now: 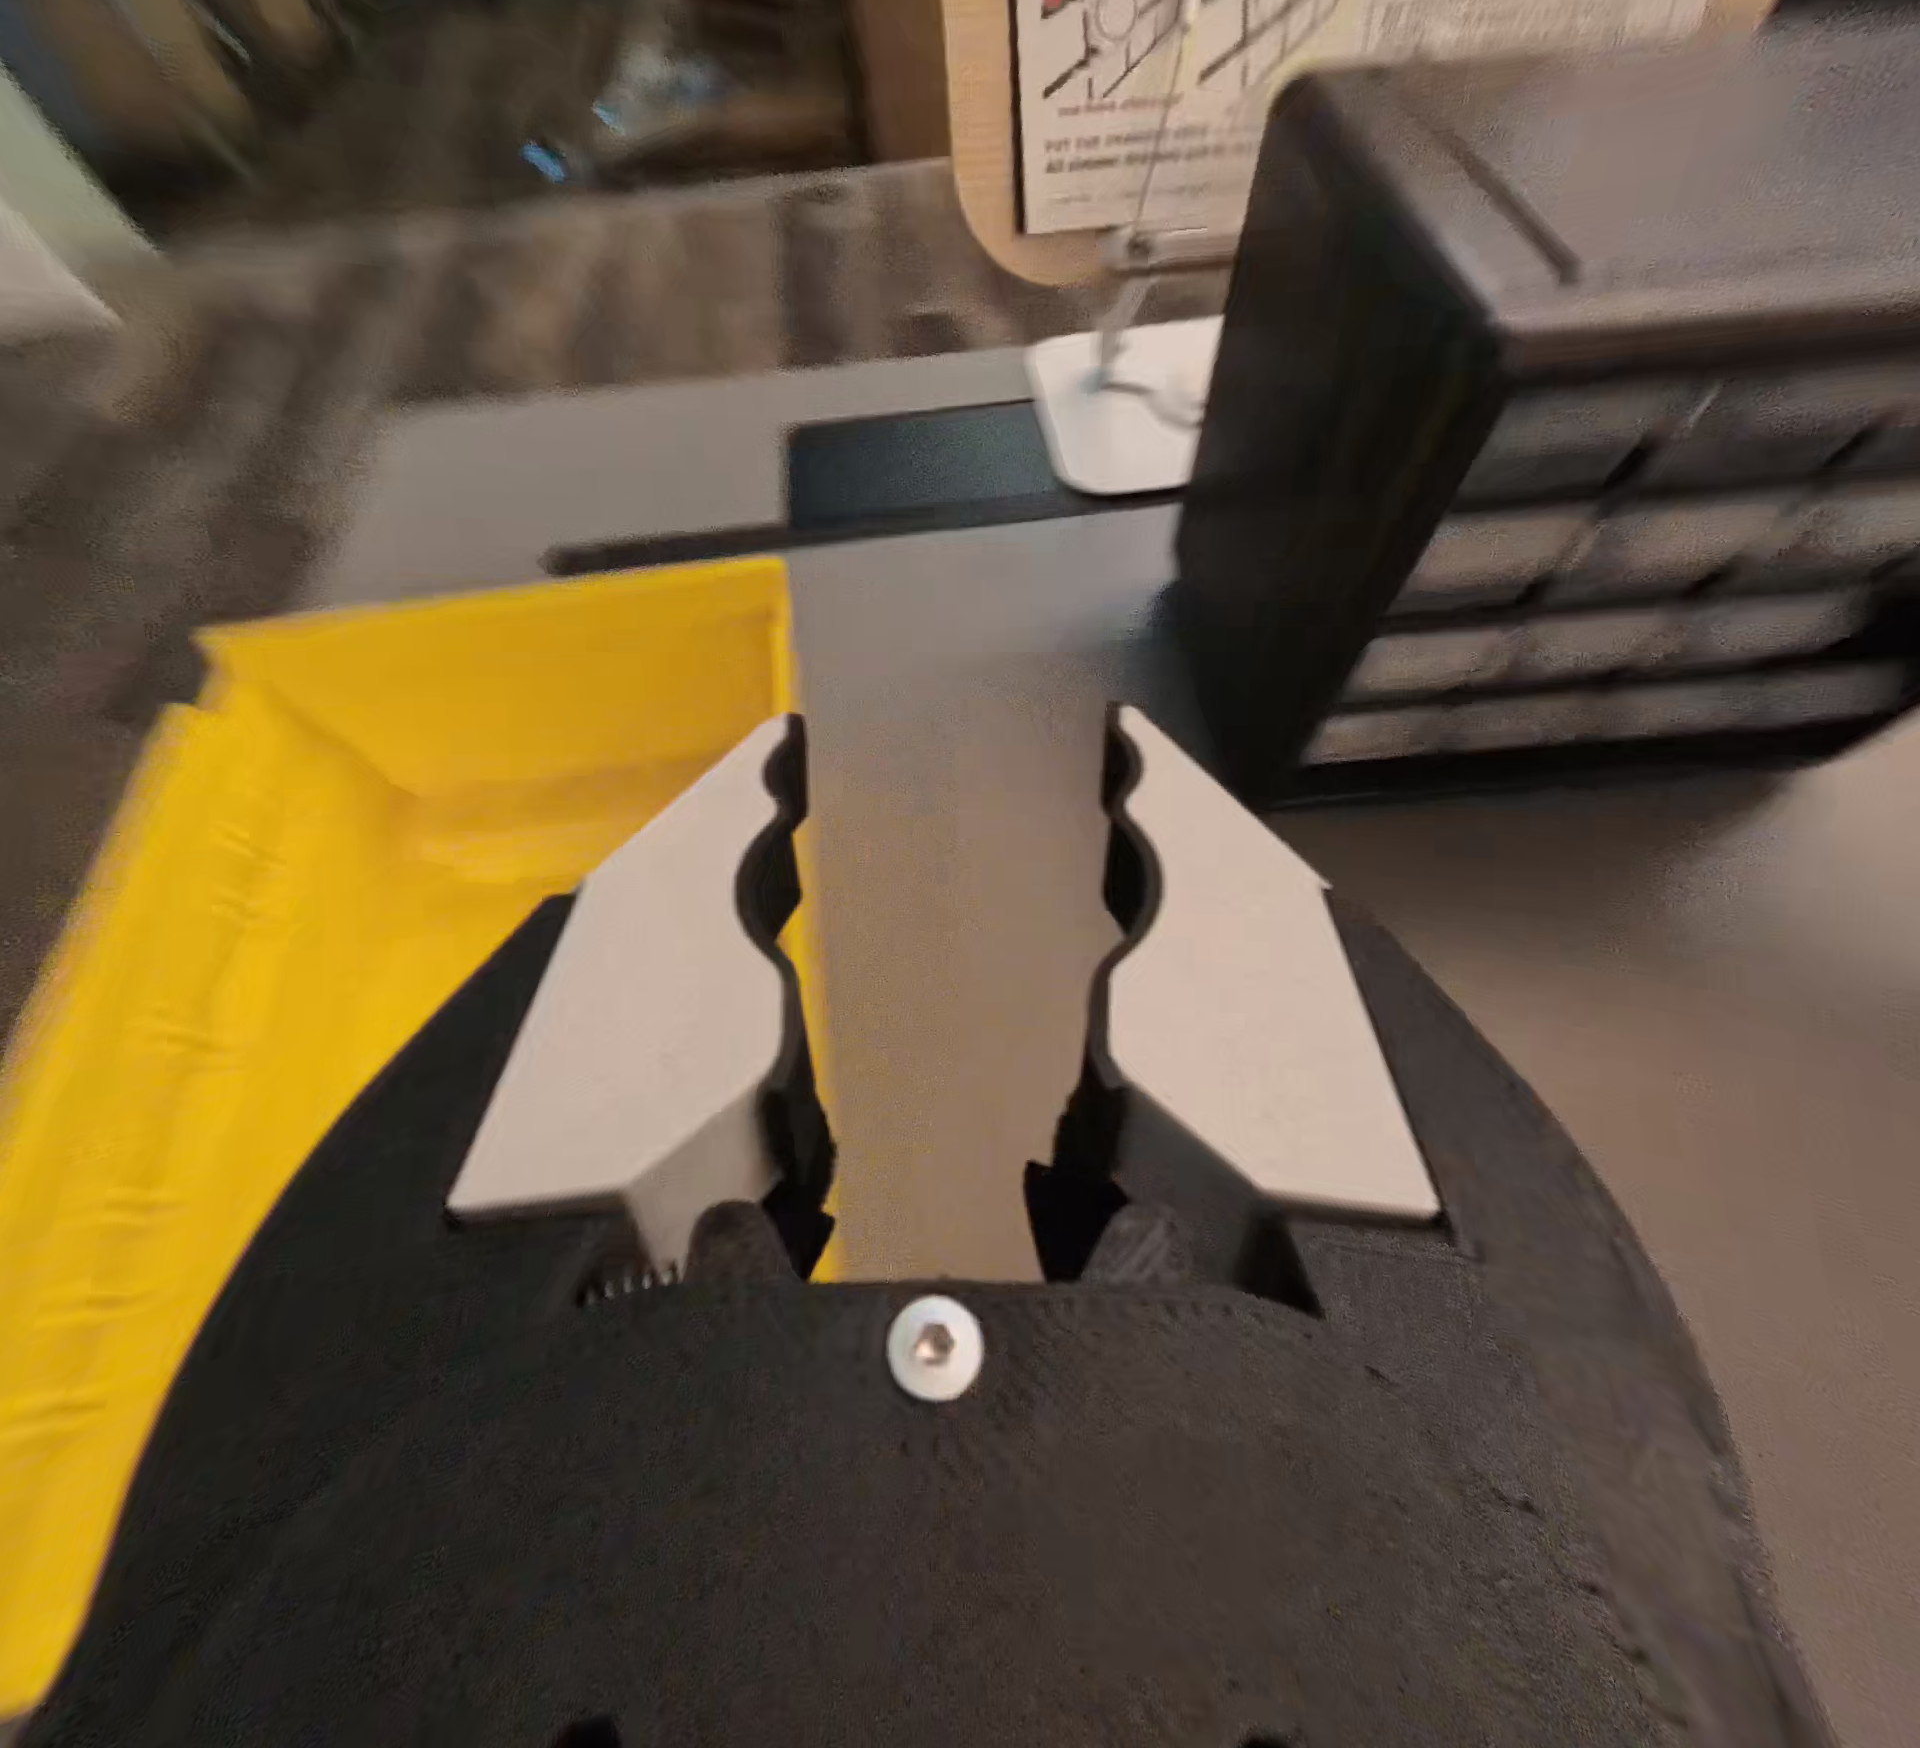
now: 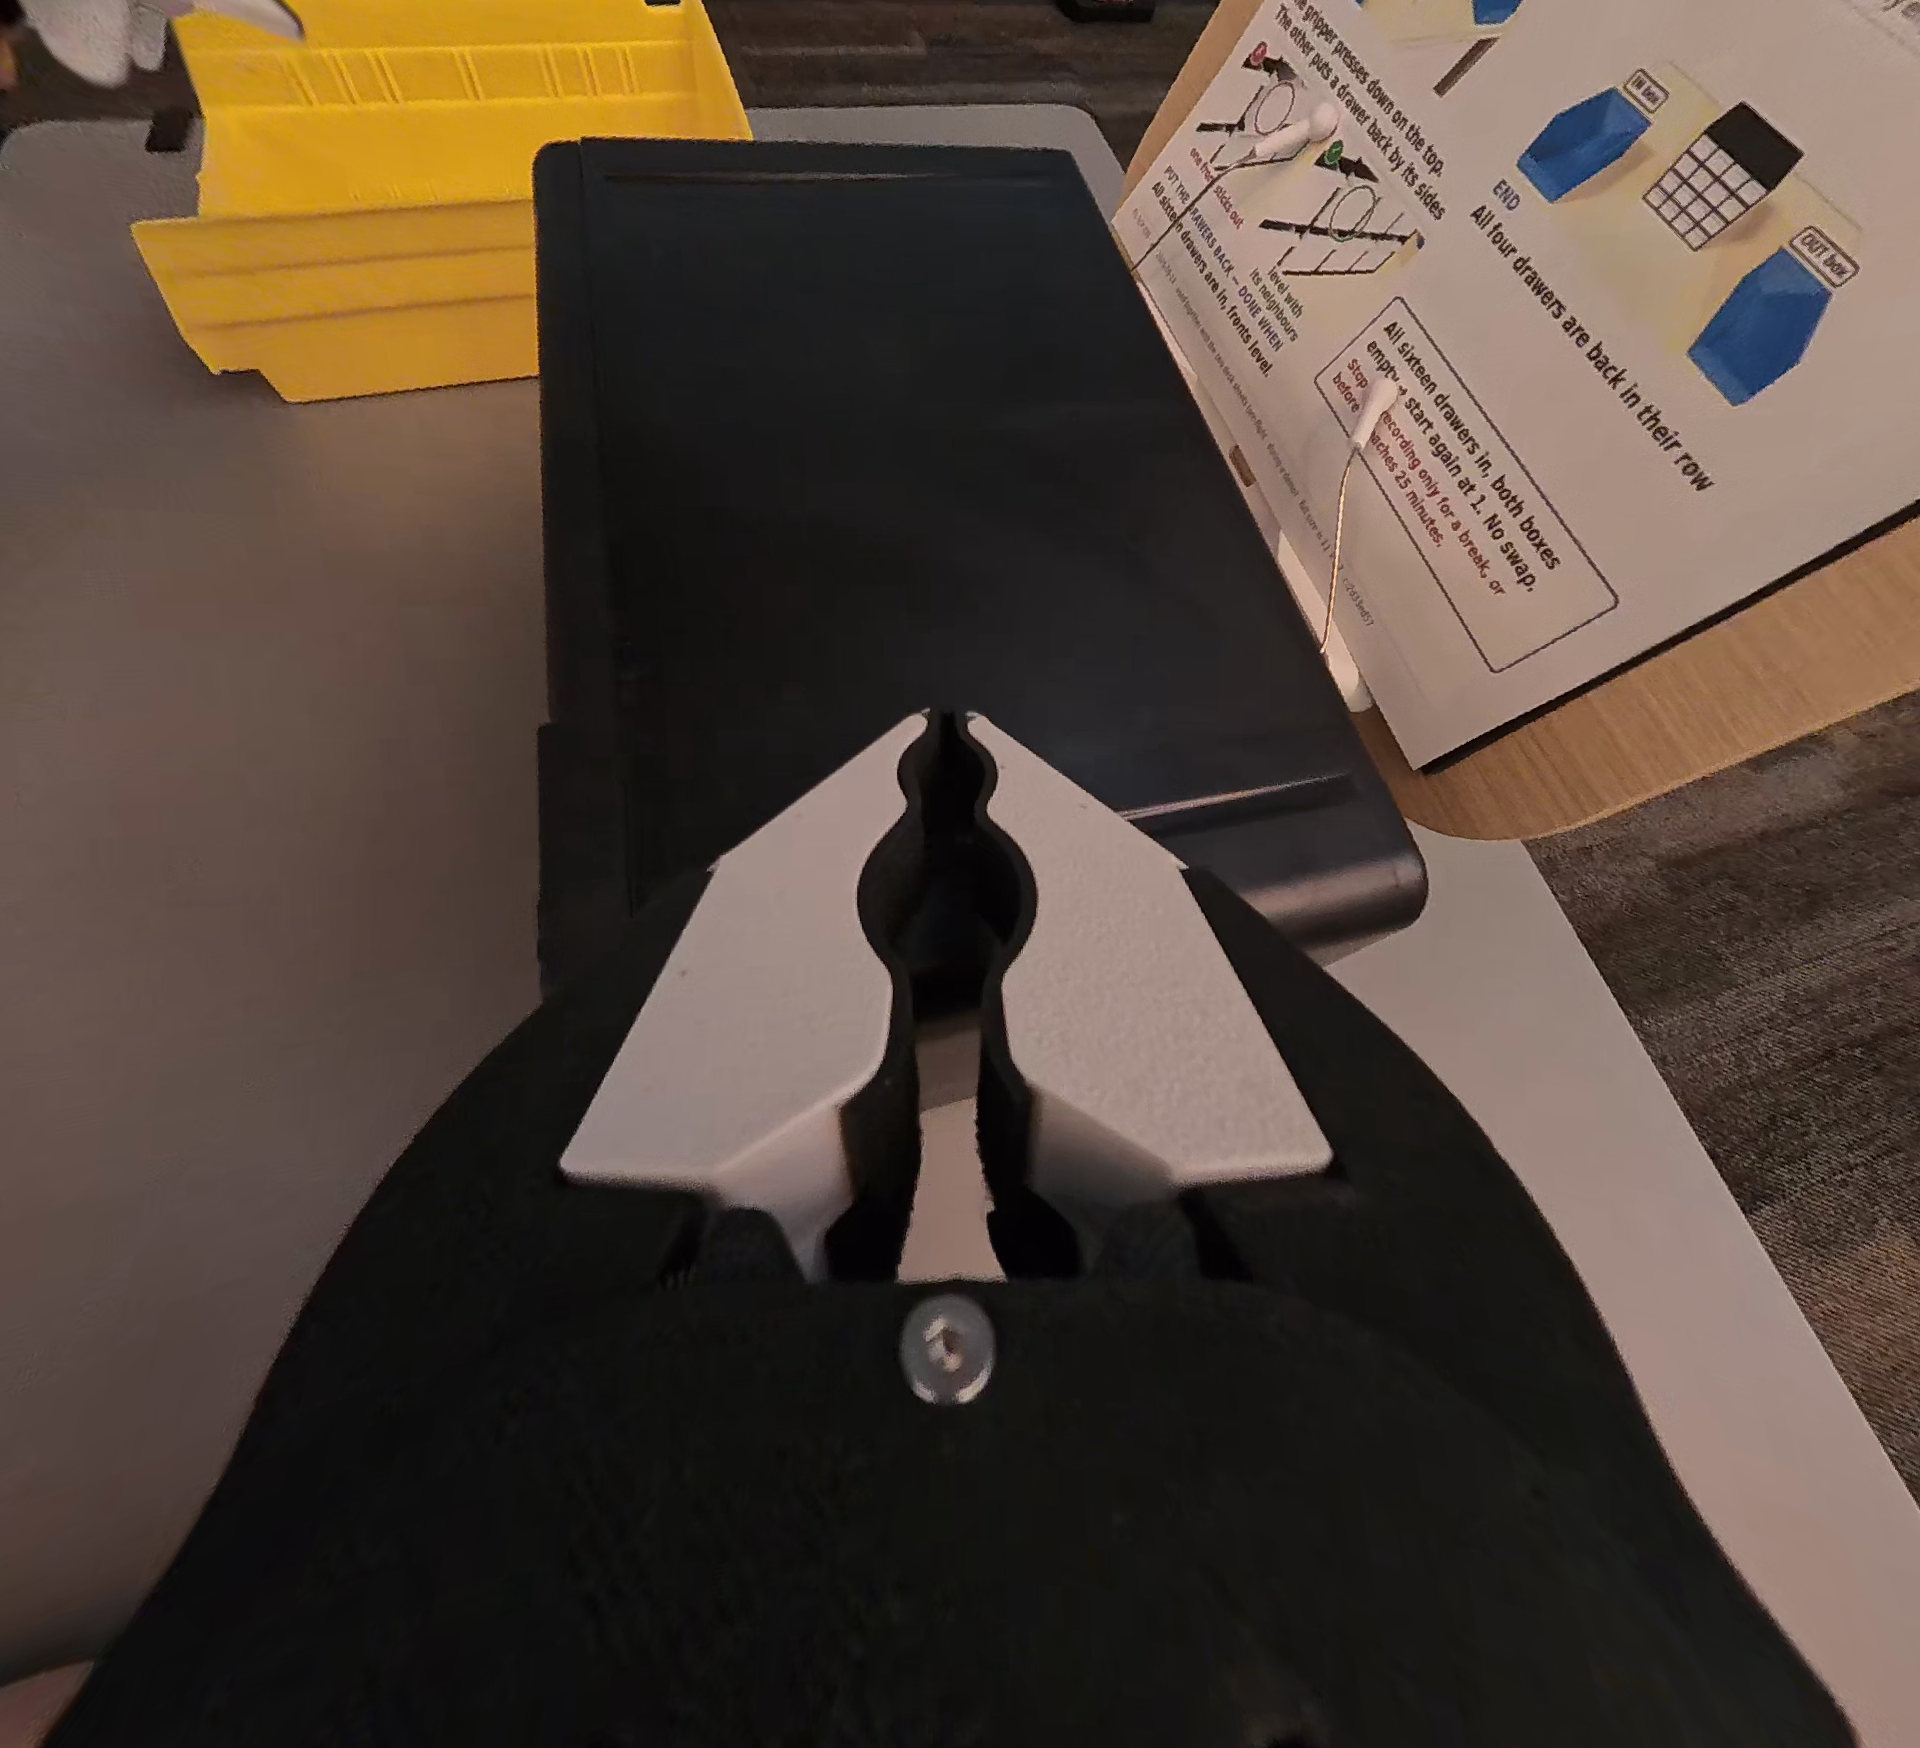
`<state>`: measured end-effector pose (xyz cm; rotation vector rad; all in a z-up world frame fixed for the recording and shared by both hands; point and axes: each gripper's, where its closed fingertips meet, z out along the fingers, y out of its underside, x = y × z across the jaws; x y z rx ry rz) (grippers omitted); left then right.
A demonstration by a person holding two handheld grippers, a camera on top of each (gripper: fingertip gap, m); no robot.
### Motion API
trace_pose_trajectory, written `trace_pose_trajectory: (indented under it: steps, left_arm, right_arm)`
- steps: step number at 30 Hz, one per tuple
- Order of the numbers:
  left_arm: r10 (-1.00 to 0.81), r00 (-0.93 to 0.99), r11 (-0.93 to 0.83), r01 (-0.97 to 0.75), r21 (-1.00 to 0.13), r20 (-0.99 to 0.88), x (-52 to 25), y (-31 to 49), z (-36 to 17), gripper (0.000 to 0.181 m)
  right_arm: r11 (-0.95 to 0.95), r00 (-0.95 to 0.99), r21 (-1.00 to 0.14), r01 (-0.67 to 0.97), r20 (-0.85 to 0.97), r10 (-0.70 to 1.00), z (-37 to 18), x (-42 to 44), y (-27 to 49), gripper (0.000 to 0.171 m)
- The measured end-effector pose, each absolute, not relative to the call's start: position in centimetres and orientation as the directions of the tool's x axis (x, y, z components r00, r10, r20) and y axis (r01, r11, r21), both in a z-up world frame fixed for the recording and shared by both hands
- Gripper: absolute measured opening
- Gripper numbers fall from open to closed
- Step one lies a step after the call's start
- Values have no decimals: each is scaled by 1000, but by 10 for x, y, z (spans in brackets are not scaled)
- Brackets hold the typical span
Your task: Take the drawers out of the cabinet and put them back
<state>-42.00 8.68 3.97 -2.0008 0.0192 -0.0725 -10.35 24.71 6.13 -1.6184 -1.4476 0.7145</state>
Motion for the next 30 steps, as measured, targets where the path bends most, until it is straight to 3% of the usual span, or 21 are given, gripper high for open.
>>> trace_pose_trajectory:
  steps: [1, 3, 8, 12, 18, 30]
  left_arm:
    - [-88, 978, -424, 134, -896, 188, -428, 88, 39, 58]
    - [-103, 957, -429, 202, -880, 270, -461, 93, 34, 57]
    - [-117, 988, -513, -144, -846, -97, -529, 112, -12, 58]
    - [-207, 976, -561, -175, -809, -68, -531, 137, -32, 68]
    - [-345, 918, -638, -381, -669, -194, -547, 156, -67, 58]
    - [-385, 900, -767, -436, -471, -205, -578, 154, -126, 57]
  right_arm:
    - [11, 178, -859, 512, 119, 977, 61, -104, 247, 0]
    - [19, 188, -852, 523, 137, 973, 61, -104, 247, 0]
    - [29, 209, -839, 543, 169, 963, 61, -104, 247, 0]
    - [24, 213, -838, 546, 167, 963, 61, -104, 247, 0]
    - [34, 225, -824, 566, 194, 955, 61, -105, 248, 0]
    - [50, 233, -806, 589, 229, 945, 61, -106, 248, 0]
